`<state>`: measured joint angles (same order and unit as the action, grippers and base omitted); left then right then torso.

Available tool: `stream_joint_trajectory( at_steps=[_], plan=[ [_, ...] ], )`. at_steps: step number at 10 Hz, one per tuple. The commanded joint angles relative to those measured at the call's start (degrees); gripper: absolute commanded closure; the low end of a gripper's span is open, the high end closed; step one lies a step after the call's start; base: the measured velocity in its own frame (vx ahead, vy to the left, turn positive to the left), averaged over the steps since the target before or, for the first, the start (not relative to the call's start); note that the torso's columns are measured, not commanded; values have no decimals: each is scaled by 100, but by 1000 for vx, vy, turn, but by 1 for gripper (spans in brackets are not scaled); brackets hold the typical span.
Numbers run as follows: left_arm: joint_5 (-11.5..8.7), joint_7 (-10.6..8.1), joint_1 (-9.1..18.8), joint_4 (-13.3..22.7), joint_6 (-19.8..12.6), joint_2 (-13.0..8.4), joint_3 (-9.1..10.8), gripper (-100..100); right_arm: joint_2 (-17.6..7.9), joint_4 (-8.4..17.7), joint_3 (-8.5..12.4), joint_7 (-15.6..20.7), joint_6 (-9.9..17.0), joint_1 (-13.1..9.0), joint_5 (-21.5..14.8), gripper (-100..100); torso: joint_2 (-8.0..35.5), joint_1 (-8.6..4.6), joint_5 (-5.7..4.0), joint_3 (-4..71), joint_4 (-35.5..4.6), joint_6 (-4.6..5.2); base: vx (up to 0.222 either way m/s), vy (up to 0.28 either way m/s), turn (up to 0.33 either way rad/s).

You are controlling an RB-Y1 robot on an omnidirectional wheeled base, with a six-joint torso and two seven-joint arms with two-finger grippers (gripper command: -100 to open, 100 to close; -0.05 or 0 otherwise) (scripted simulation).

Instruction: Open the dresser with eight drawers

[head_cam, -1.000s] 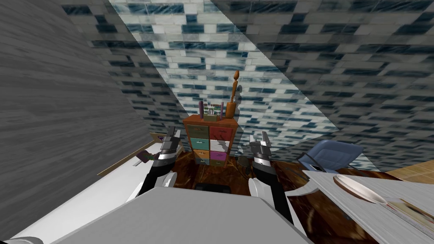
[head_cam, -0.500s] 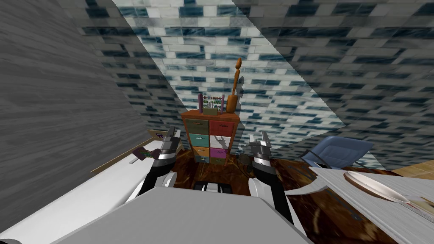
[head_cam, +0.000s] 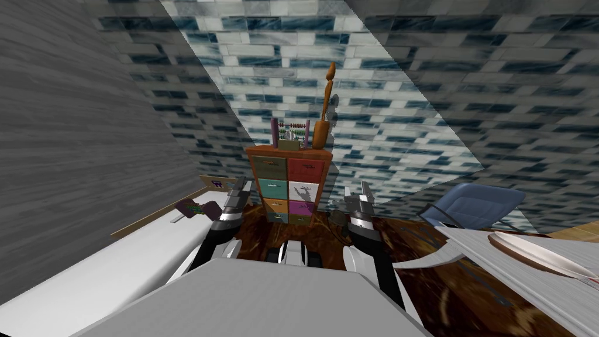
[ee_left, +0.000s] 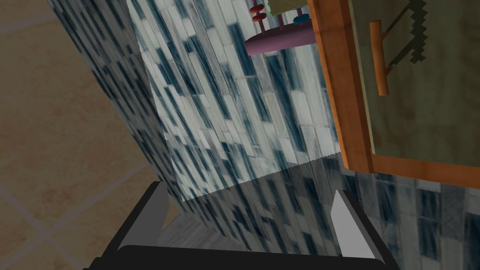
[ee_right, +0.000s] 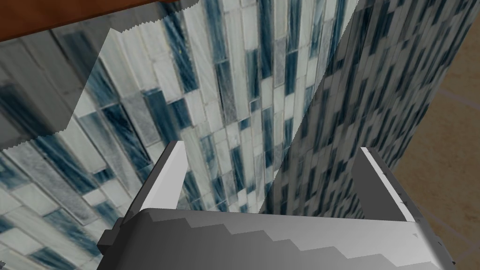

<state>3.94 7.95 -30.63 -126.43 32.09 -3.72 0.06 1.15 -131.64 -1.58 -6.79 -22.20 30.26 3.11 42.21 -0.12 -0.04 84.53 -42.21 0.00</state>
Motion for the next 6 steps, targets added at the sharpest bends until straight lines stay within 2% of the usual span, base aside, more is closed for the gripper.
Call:
stream_joint_trajectory(
  at_steps=[1, 3, 6],
  plan=[
    [3, 8, 90, 282, 0, -358, 13, -100, 0, 0, 0, 0, 0, 0, 0, 0, 2, 4, 1, 5, -5, 0, 45, -81, -3],
    [10, 16, 146, 518, 7, -530, 13, -100, 0, 0, 0, 0, 0, 0, 0, 0, 5, 11, 3, 6, -6, -1, 39, -80, -3],
    [21, 30, 231, 879, 21, -646, 14, -100, 0, 0, 0, 0, 0, 0, 0, 0, 11, 11, 3, 3, -8, -1, 40, -90, -4]
  ],
)
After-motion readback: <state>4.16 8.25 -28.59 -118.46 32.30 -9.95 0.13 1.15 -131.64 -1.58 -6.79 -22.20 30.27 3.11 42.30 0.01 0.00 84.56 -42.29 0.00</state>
